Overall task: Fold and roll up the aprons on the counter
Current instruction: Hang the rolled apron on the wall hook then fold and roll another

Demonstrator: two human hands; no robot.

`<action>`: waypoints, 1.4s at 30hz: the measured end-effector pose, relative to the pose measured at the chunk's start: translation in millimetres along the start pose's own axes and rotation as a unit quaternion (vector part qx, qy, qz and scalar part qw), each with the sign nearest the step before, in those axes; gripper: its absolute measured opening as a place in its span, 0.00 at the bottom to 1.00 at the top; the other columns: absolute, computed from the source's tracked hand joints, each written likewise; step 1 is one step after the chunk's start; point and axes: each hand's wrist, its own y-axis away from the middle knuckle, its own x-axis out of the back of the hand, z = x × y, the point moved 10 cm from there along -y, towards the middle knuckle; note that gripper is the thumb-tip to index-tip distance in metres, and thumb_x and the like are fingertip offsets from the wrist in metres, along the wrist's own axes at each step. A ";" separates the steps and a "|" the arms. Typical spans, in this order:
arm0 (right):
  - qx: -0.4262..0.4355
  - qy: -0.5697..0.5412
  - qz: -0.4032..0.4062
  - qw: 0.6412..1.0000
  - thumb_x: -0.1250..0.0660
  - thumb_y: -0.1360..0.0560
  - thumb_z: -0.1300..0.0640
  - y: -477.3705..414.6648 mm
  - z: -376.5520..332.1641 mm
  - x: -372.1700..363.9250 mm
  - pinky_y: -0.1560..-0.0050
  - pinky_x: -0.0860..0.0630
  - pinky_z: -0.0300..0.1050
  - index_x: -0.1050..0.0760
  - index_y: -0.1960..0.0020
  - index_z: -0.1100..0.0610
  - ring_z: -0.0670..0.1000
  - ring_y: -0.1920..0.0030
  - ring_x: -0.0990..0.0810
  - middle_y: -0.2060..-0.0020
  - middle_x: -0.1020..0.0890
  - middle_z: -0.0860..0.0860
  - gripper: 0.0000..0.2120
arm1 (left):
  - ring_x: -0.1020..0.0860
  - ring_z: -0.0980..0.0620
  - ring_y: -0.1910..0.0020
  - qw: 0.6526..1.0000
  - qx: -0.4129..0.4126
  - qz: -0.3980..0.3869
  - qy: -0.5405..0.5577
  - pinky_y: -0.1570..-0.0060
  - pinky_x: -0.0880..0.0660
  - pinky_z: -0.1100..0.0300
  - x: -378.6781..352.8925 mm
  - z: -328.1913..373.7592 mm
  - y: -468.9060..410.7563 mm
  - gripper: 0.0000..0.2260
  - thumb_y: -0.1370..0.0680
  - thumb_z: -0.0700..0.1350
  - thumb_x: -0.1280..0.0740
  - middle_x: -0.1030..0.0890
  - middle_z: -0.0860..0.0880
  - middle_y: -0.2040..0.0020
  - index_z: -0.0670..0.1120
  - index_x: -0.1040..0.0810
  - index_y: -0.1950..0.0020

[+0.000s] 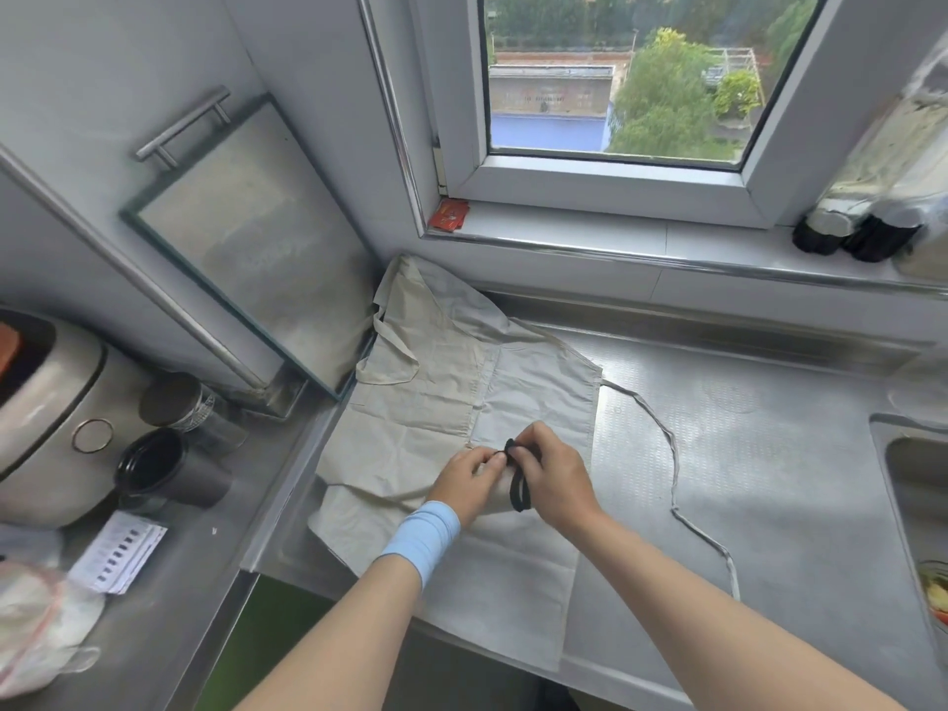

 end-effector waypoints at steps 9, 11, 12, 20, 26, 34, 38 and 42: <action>-0.005 0.027 -0.033 0.999 0.35 0.23 0.54 -10.0 -79.7 15.5 0.58 0.28 0.43 0.27 0.58 0.48 0.47 0.59 0.21 0.62 0.19 0.45 0.05 | 0.19 0.55 0.57 0.993 -0.050 -0.005 0.104 0.52 0.24 0.64 45.3 60.7 37.8 0.05 0.24 0.41 0.32 0.16 0.49 0.56 0.49 0.20 0.51; -0.013 -0.002 0.005 1.000 0.35 0.22 0.54 -13.2 -100.8 30.9 0.56 0.27 0.45 0.25 0.55 0.51 0.49 0.58 0.21 0.60 0.19 0.47 0.04 | 0.19 0.55 0.59 0.990 -0.072 0.017 0.121 0.55 0.23 0.64 64.0 75.2 53.3 0.05 0.25 0.43 0.30 0.16 0.50 0.57 0.49 0.20 0.49; -0.017 -0.022 0.016 0.999 0.35 0.22 0.54 -14.7 -108.9 36.3 0.56 0.26 0.47 0.25 0.55 0.52 0.50 0.58 0.22 0.59 0.19 0.48 0.04 | 0.19 0.55 0.60 0.988 -0.078 0.029 0.130 0.58 0.23 0.64 72.2 79.9 58.9 0.06 0.25 0.45 0.29 0.17 0.51 0.58 0.49 0.19 0.48; 0.054 -0.029 0.013 0.998 0.30 0.24 0.54 -7.3 -185.6 47.4 0.59 0.26 0.43 0.23 0.55 0.53 0.50 0.62 0.23 0.61 0.19 0.50 0.03 | 0.19 0.45 0.57 0.969 -0.014 0.010 0.246 0.67 0.23 0.60 106.8 107.5 93.8 0.12 0.25 0.48 0.28 0.19 0.45 0.51 0.47 0.24 0.45; 0.090 0.056 -0.033 0.994 0.30 0.25 0.54 -26.7 -233.9 56.6 0.61 0.24 0.48 0.26 0.63 0.51 0.51 0.67 0.23 0.69 0.21 0.48 0.09 | 0.23 0.55 0.63 0.995 -0.088 0.012 0.054 0.66 0.24 0.64 139.0 159.0 93.9 0.07 0.30 0.46 0.26 0.19 0.52 0.60 0.47 0.22 0.56; 0.124 -0.033 0.004 0.992 0.30 0.24 0.55 -79.3 -286.6 93.1 0.61 0.26 0.43 0.23 0.60 0.50 0.47 0.66 0.24 0.66 0.20 0.48 0.07 | 0.25 0.57 0.65 0.987 -0.141 0.054 0.051 0.62 0.28 0.65 184.6 229.5 55.7 0.08 0.34 0.46 0.24 0.21 0.57 0.67 0.50 0.23 0.62; 0.136 -0.063 -0.010 0.989 0.29 0.25 0.56 -108.2 -326.4 108.9 0.62 0.25 0.39 0.19 0.55 0.57 0.48 0.64 0.22 0.63 0.17 0.51 0.05 | 0.22 0.52 0.59 0.964 -0.161 0.149 0.147 0.52 0.24 0.56 227.5 268.3 40.5 0.15 0.34 0.59 0.31 0.20 0.52 0.62 0.50 0.22 0.56; 0.156 -0.089 -0.023 0.983 0.28 0.25 0.55 -129.0 -378.4 121.1 0.67 0.25 0.35 0.18 0.54 0.60 0.46 0.68 0.22 0.65 0.17 0.51 0.08 | 0.25 0.54 0.66 0.937 -0.200 0.243 0.148 0.58 0.26 0.60 280.7 302.2 37.1 0.10 0.32 0.60 0.29 0.20 0.56 0.68 0.54 0.18 0.60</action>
